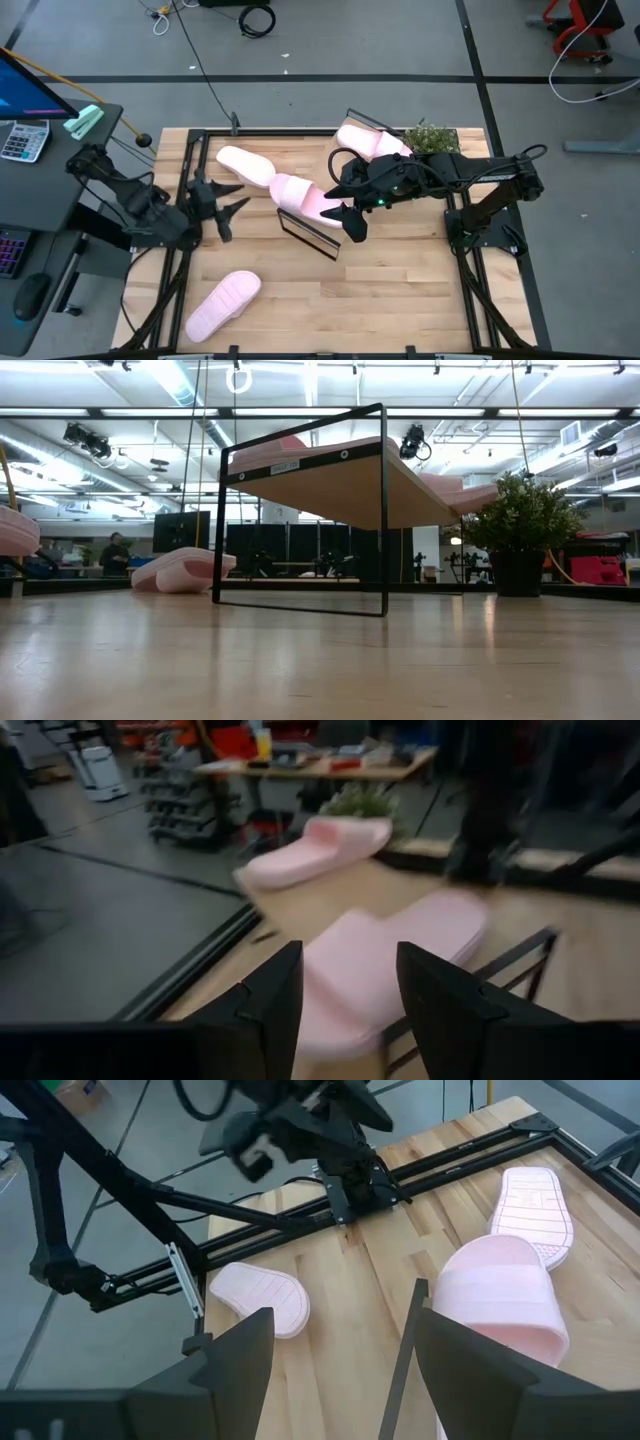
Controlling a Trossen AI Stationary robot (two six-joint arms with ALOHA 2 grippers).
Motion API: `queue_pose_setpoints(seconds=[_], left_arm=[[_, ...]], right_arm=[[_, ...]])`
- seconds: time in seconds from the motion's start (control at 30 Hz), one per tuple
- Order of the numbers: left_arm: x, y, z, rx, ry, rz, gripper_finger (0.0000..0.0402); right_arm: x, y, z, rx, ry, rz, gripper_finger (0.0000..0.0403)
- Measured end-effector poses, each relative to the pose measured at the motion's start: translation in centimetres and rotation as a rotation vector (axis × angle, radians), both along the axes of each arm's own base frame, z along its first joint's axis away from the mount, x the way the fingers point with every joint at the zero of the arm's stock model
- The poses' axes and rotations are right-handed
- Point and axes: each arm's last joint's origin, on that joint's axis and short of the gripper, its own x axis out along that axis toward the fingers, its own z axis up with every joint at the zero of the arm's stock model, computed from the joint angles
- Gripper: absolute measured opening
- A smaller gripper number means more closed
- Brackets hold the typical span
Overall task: Pick and place slides into the shelf
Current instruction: Put the top pink slide on the shelf
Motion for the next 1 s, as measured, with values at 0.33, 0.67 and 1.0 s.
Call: queue_pose_setpoints(seconds=[0.33, 0.67, 1.0], left_arm=[[-1.2, 1.7, -2.0, -0.167, 0.169, -0.021, 0.0190], [0.2, 2.1, -1.9, -0.097, 0.389, -0.067, 0.0197], [2.2, 5.3, 0.6, -0.047, 0.583, 0.005, 0.0210]], right_arm=[[0.0, 0.0, 0.0, -0.003, 0.000, 0.001, 0.0244], [0.0, -0.2, 0.0, -0.008, 0.000, -0.002, 0.0244], [0.0, -0.1, 0.0, -0.011, 0.004, 0.001, 0.0244]])
